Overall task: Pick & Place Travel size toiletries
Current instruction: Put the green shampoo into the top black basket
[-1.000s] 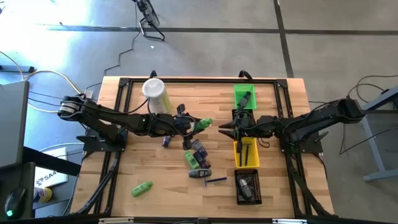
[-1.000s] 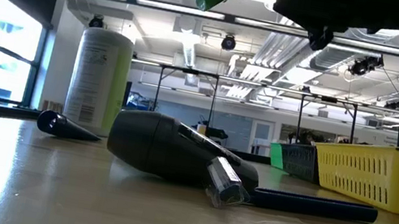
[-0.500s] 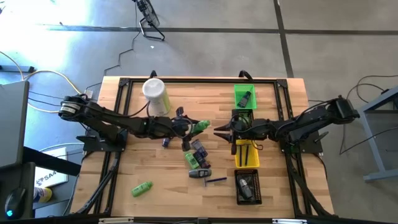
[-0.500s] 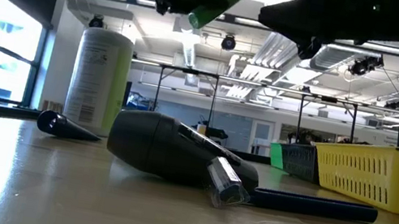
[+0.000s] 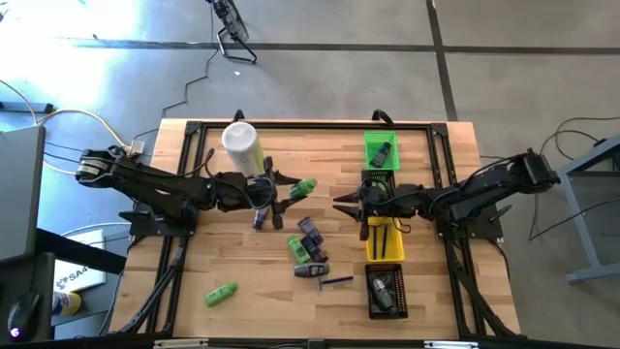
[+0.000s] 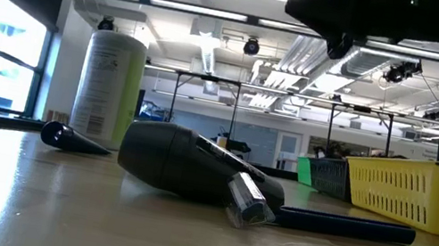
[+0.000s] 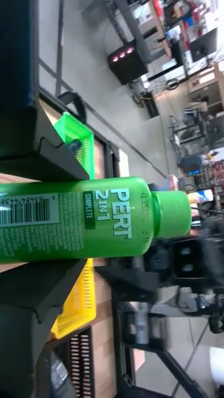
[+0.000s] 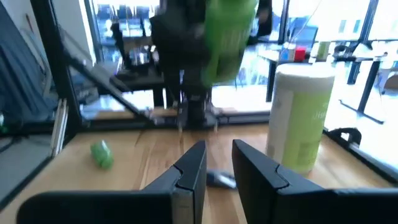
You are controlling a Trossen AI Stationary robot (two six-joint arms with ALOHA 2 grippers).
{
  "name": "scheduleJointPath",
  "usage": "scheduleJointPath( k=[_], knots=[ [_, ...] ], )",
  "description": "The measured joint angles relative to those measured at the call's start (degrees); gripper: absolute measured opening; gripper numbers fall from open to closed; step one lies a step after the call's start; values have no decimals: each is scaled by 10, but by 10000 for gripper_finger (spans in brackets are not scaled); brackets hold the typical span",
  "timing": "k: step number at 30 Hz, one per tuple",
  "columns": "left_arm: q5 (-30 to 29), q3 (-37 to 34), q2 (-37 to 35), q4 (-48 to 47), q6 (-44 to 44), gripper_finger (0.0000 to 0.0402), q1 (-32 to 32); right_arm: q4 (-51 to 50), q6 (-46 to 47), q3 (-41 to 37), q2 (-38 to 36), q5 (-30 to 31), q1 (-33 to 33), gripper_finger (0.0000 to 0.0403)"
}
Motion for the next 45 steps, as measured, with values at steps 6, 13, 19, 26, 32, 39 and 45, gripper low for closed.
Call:
scheduleJointPath(
  k=[6, 13, 19, 26, 32, 39, 45],
  knots=[
    [0, 0, 0, -10, -23, 175, 0, 62, -1, 0, 3, -3, -21, 70],
    [0, 0, 0, -9, -24, 175, 0, 67, 5, 0, 3, -5, -40, 70],
    [1, 0, 0, -9, -25, 175, 0, 68, 4, 0, 3, -36, -44, 103],
    [1, 0, 0, -9, -27, 175, 0, 97, 4, 0, 3, -45, -43, 223],
    [1, 0, 0, -13, -38, 175, 0, 119, 51, 1, 3, -5, -43, 312],
    [1, 0, 0, -17, -46, 175, 0, 130, 43, 15, 27, -62, -43, 338],
    [13, 0, 1, -19, -55, 175, 0, 129, 18, 77, 106, -77, -43, 339]
  ],
)
